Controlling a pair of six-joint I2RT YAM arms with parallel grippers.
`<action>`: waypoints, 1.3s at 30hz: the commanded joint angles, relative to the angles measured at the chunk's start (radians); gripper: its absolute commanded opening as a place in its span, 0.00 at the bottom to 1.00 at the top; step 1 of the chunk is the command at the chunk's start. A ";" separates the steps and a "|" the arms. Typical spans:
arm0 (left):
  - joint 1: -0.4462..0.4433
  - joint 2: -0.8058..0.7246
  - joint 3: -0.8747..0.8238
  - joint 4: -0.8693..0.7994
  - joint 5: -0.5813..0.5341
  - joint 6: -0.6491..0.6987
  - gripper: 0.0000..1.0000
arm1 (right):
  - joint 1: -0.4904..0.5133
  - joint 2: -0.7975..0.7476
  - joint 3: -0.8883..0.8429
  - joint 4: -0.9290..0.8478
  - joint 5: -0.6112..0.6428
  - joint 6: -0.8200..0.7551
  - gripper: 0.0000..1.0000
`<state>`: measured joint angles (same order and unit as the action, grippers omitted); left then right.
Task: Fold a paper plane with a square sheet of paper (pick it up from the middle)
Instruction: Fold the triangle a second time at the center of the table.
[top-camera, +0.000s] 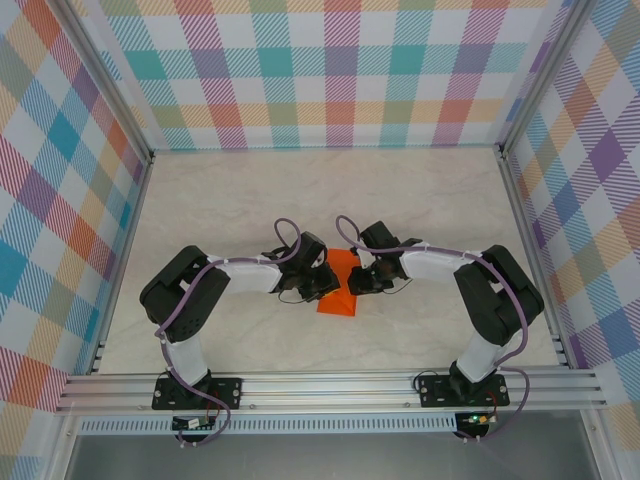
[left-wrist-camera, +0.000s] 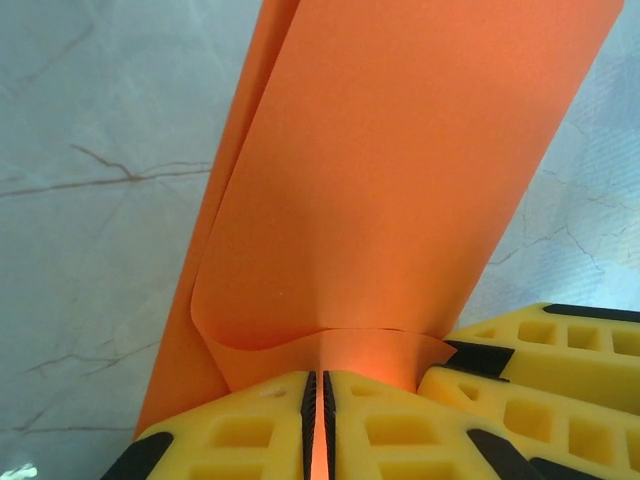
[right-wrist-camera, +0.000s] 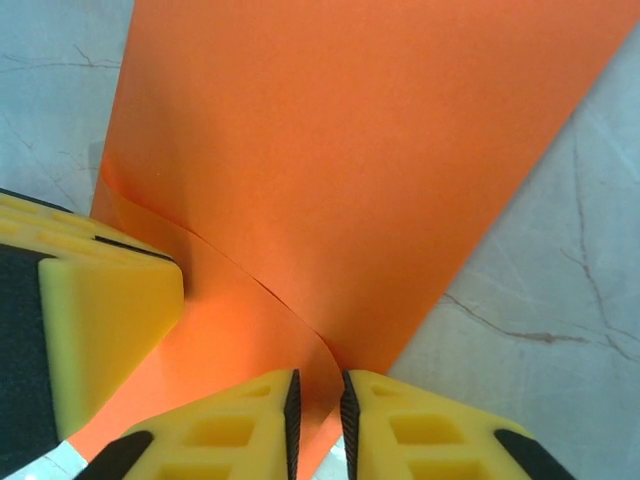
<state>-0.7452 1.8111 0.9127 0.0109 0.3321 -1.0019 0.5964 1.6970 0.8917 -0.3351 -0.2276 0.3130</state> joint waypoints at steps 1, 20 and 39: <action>-0.014 0.023 -0.026 -0.012 -0.019 0.014 0.14 | -0.003 -0.048 0.034 -0.048 0.008 0.014 0.27; -0.016 0.021 -0.014 -0.015 -0.014 0.023 0.14 | 0.009 -0.201 -0.072 0.079 -0.335 0.276 0.12; -0.015 0.021 0.000 -0.029 -0.013 0.028 0.13 | 0.040 -0.039 -0.019 0.044 -0.301 0.307 0.10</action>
<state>-0.7456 1.8111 0.9123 0.0113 0.3317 -0.9966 0.6304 1.6417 0.8516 -0.2855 -0.5243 0.6067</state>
